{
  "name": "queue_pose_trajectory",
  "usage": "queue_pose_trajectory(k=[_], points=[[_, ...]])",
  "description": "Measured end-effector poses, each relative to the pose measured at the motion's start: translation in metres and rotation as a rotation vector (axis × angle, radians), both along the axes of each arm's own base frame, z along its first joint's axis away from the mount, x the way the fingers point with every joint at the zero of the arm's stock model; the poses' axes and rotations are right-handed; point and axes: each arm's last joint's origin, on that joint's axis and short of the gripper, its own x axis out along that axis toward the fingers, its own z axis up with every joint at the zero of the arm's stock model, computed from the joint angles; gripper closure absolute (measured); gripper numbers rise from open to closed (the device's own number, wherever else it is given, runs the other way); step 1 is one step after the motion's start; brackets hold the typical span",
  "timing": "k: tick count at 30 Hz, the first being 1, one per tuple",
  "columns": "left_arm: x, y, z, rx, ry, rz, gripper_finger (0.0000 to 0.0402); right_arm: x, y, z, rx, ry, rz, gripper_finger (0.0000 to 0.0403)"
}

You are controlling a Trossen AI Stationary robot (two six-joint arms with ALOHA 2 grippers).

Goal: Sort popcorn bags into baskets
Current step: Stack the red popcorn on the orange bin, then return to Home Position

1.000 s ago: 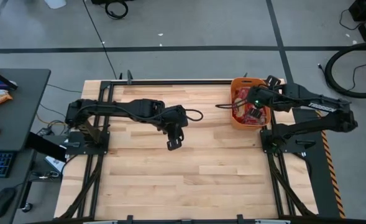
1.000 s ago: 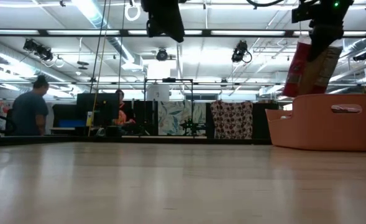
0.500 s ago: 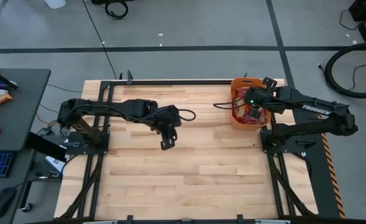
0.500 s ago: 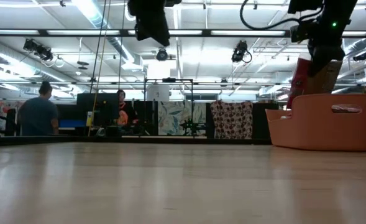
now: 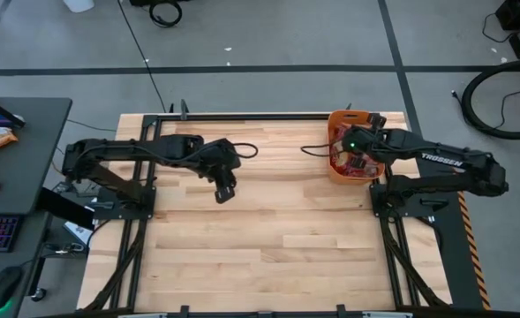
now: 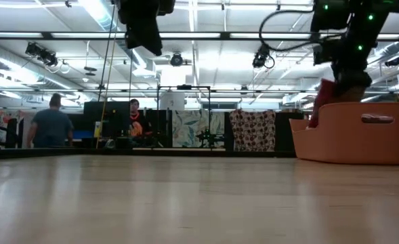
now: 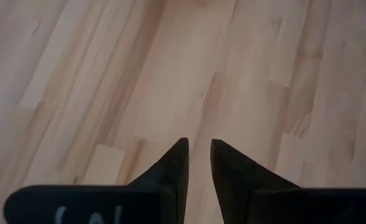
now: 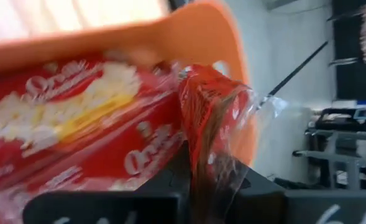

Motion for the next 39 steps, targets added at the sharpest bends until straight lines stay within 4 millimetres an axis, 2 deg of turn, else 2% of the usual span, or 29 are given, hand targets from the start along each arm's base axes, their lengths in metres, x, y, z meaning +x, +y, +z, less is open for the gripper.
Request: queue_pose_trajectory(k=[7,12,17,28,34,39], points=[[-0.025,0.001,-0.006,-0.027,-0.044,0.049,0.0331,-0.007,0.003,-0.024,0.138,-0.007,-0.018,0.0349],[-0.044,0.006,-0.014,-0.063,-0.087,0.126,0.0331,-0.007,0.006,-0.028,0.243,-0.064,-0.034,0.0332],[-0.061,0.008,-0.019,-0.106,-0.159,0.194,0.0331,-0.010,0.009,-0.029,0.307,-0.044,-0.018,0.0311],[-0.087,0.005,-0.022,-0.255,-0.488,0.311,0.0331,-0.009,0.006,-0.002,0.415,-0.154,-0.026,0.0264],[-0.104,0.004,-0.038,-0.365,-0.627,0.392,0.0348,-0.020,0.006,0.011,0.478,-0.122,-0.097,0.0228],[-0.112,0.005,-0.053,-0.425,-0.787,0.451,0.0363,-0.023,0.011,0.029,0.597,-0.203,-0.089,0.0228]])
